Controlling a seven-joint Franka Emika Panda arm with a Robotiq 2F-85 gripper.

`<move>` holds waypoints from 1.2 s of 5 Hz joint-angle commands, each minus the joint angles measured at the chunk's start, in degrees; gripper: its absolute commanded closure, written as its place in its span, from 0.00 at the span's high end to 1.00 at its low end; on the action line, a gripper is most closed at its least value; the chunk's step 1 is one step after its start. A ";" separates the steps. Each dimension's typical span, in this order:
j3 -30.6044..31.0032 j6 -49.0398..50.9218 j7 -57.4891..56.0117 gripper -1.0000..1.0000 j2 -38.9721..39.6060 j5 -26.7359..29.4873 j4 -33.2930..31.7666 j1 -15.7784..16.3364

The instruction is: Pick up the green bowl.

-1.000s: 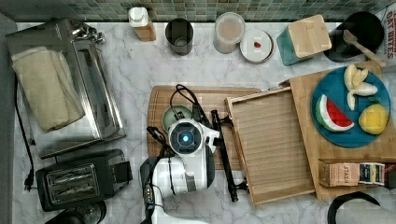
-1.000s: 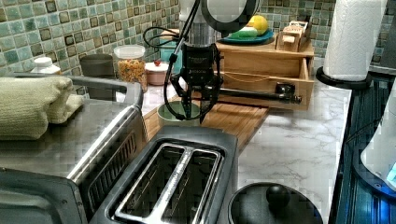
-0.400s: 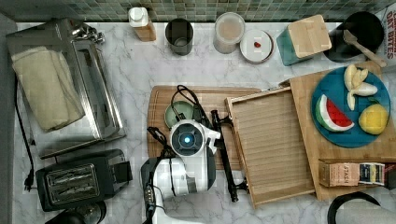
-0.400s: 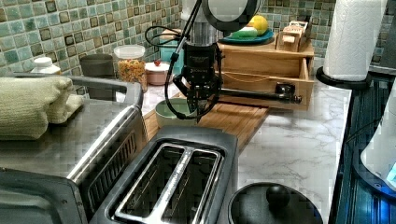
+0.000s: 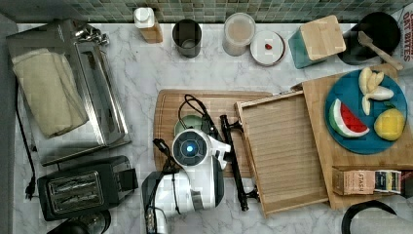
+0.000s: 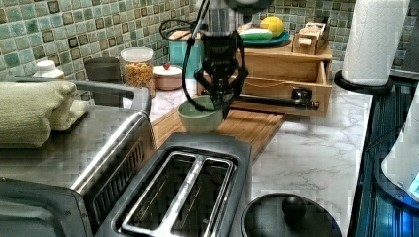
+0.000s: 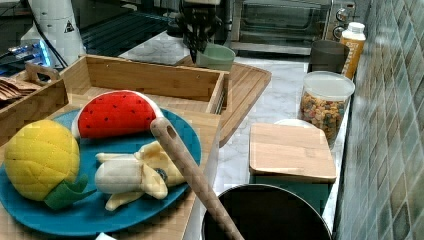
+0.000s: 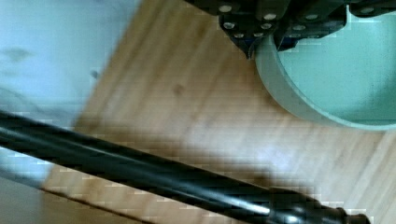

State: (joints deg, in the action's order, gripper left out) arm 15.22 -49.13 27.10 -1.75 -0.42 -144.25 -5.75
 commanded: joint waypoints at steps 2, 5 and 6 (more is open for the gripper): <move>-3.39 24.91 5.34 0.00 -15.05 0.95 20.97 -3.93; -10.97 26.85 -0.24 0.00 -16.36 1.36 24.70 -0.88; -8.47 28.71 3.75 0.00 -15.39 0.28 26.48 -2.15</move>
State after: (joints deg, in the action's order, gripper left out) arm 6.11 -20.56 28.07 -16.60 -0.60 -123.88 -8.55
